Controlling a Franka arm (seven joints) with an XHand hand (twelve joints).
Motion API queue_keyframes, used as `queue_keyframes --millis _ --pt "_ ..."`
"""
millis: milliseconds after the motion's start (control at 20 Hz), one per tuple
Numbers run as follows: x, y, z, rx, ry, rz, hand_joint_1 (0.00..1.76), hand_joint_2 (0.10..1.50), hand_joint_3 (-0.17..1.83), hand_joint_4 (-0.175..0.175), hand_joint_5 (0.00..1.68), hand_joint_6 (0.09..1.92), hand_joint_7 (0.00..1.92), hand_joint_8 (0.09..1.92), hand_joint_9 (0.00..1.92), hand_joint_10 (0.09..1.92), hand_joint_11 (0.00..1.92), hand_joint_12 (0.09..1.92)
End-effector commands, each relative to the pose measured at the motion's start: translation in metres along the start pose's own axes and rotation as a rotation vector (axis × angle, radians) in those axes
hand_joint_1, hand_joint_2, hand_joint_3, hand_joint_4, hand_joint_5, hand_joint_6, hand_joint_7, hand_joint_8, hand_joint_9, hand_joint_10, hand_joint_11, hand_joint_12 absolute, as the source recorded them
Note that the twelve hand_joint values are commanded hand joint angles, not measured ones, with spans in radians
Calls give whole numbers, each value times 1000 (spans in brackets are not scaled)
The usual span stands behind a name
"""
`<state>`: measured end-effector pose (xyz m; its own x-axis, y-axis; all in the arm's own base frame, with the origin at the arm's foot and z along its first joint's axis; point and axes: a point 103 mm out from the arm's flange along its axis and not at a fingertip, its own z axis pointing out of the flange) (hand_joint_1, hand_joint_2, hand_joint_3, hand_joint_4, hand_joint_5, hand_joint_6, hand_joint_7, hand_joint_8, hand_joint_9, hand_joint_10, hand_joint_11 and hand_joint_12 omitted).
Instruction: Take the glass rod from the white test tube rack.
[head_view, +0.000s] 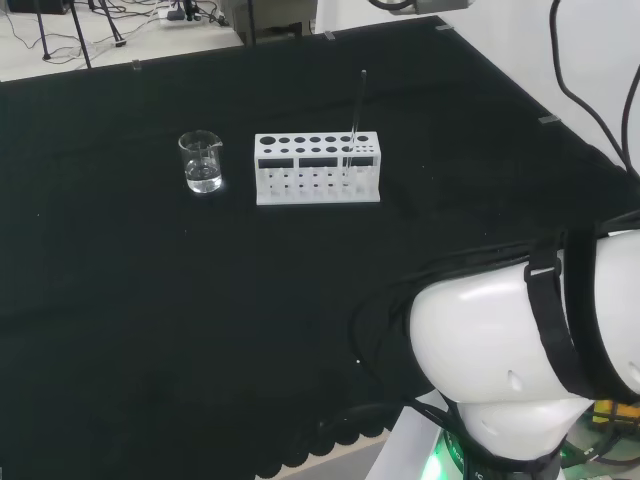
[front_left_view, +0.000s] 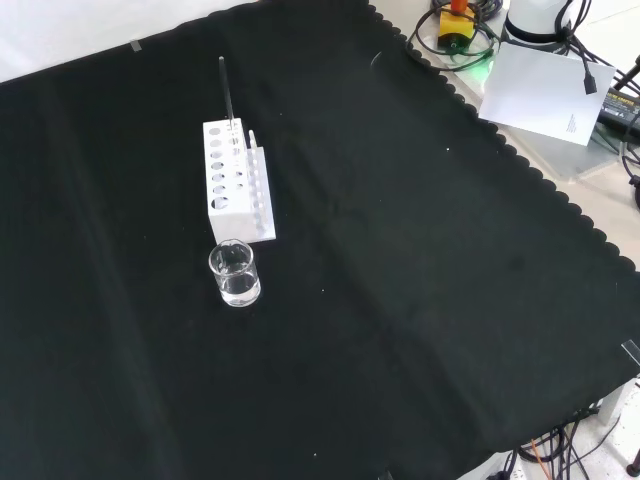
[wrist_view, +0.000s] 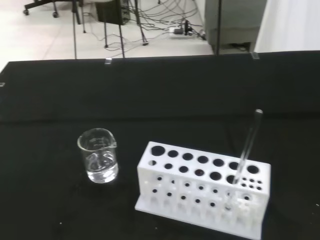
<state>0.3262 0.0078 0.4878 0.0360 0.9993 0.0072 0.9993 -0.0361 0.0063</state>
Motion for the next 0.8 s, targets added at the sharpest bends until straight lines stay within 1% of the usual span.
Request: queue_keyframes --millis 50,150,300,500,700,800 --pt "6 6 0 0 -3 -23 705 866 549 -167 179 87 3 811 33 838 0 1112" --pt "-12 14 -4 13 -3 -6 700 868 550 -167 180 87 7 813 38 843 0 1118" --pt "-29 28 -12 -1 -14 14 692 871 550 -166 183 87 13 816 45 850 0 1135" --pt "-44 41 -17 -5 -28 57 690 872 550 -166 189 87 20 820 52 856 0 1160" --pt "-55 54 -19 -2 -42 86 688 872 549 -166 193 87 26 822 57 859 0 1171" --pt "-63 63 -18 -3 -37 93 686 873 549 -165 195 87 32 824 62 860 0 1179"
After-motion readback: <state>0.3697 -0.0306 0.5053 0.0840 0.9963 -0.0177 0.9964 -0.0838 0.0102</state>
